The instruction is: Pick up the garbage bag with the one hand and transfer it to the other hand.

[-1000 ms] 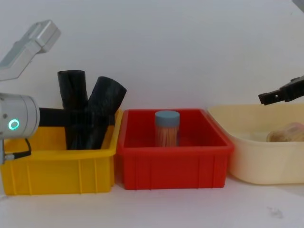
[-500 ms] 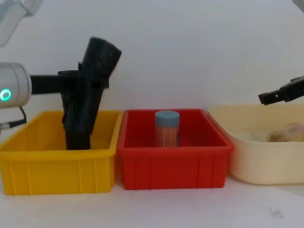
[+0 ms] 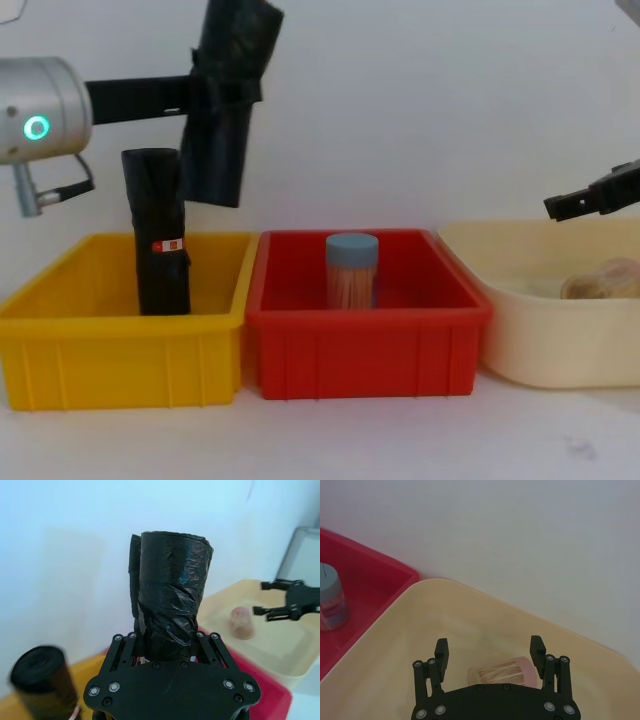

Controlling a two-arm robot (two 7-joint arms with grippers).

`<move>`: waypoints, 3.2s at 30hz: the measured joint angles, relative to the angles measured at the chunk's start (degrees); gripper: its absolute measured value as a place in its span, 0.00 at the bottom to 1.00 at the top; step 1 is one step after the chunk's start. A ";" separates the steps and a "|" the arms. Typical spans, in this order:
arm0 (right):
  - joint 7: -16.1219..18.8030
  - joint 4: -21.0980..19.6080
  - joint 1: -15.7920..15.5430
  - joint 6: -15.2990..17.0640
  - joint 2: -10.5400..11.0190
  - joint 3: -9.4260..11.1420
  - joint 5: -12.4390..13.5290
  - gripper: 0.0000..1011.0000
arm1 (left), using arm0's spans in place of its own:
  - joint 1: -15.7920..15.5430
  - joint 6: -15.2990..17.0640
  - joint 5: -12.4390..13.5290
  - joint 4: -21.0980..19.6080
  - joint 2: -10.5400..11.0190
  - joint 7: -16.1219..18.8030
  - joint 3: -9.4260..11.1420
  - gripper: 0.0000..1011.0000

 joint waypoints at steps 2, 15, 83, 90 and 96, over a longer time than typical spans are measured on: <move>0.00 0.00 0.00 0.00 0.00 0.00 0.00 0.99 | -0.68 -0.13 -0.33 0.61 -0.44 -0.58 0.42 0.44; 0.00 0.00 0.00 0.00 0.00 0.00 0.00 0.99 | -7.68 -0.90 -2.86 9.78 -5.38 -7.36 4.89 0.44; 6.02 -12.90 -3.81 -5.27 0.23 9.94 9.80 0.99 | -19.30 -7.82 -6.63 31.62 -15.59 -18.45 11.01 0.44; 8.08 -13.61 -3.83 -4.82 0.83 10.01 11.51 0.99 | -19.18 -8.02 -6.20 31.16 -15.17 -17.77 11.50 0.44; 9.88 -13.68 -3.63 -4.44 1.18 9.69 12.91 0.99 | -19.15 -8.44 -5.96 30.89 -14.91 -17.37 11.80 0.44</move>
